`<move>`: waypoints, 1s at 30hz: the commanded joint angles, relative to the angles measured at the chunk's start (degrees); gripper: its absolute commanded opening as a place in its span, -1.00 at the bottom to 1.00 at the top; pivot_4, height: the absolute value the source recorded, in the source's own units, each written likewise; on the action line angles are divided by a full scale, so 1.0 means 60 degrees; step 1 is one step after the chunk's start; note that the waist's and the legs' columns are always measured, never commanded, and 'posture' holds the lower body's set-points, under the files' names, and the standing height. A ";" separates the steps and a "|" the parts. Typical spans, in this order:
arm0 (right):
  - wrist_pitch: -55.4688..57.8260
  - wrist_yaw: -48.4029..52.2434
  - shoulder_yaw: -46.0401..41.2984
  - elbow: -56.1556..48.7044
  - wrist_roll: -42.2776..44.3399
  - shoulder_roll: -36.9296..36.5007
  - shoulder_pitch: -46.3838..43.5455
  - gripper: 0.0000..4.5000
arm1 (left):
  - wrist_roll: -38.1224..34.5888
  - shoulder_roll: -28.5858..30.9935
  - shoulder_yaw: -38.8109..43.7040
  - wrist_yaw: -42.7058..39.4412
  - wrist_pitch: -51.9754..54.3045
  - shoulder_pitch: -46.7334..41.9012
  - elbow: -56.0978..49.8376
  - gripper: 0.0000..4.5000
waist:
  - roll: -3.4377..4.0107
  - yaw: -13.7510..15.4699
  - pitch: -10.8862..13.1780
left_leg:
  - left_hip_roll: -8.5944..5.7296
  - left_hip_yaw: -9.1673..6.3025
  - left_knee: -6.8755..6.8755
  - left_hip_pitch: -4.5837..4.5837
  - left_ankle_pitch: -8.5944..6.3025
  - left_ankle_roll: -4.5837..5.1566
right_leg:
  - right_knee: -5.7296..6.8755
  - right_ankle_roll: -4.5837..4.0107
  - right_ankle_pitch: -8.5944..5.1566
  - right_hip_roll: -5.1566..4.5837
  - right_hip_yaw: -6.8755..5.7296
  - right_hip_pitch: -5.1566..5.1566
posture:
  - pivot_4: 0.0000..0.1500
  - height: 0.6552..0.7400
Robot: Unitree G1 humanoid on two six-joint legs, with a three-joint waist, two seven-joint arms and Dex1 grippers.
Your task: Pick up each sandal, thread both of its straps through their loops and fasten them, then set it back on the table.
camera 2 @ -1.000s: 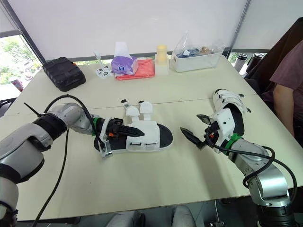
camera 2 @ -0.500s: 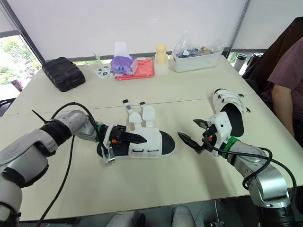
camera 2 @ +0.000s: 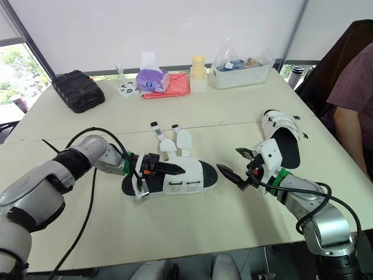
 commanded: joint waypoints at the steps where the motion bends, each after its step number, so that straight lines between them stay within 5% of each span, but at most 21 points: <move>1: -0.0135 -0.0073 -0.0064 -0.0204 0.0004 0.0009 -0.0185 1.00 | -0.0076 -0.0058 0.0276 0.0081 0.0265 -0.0226 0.0402 -0.98 | -0.0002 0.0005 -0.0002 | 0.0000 0.0000 0.0001 0.0005 0.0000 0.0000 | 0.0001 0.0000 0.0000 0.0000 0.0000 0.0006 | 1.00 1.00; 23: -0.0266 -0.0326 0.0150 -0.0159 -0.0112 0.0210 -0.0217 1.00 | 0.1116 -0.0615 -0.0939 0.1829 0.0769 -0.1058 0.1862 -0.98 | -0.0011 0.0000 -0.0007 | -0.0002 0.0002 0.0006 0.0009 0.0000 0.0000 | 0.0005 0.0001 0.0001 0.0002 -0.0001 0.0011 | 1.00 1.00; 26: -0.0279 -0.0330 0.0169 -0.0160 -0.0122 0.0224 -0.0197 1.00 | 0.1051 -0.0615 -0.0965 0.1856 0.0709 -0.1047 0.1892 -0.52 | -0.0013 -0.0003 -0.0008 | -0.0002 0.0002 0.0006 0.0008 0.0000 0.0000 | 0.0005 0.0001 0.0001 0.0001 -0.0001 0.0011 | 1.00 1.00; 30: -0.0332 -0.0315 0.0223 -0.0063 -0.0175 0.0236 -0.0235 1.00 | 0.1046 -0.0582 -0.0976 0.1892 0.0693 -0.1022 0.1875 0.36 | -0.0013 -0.0001 -0.0008 | -0.0002 0.0002 0.0006 0.0008 0.0000 0.0000 | 0.0005 0.0001 0.0001 0.0001 -0.0001 0.0010 | 1.00 1.00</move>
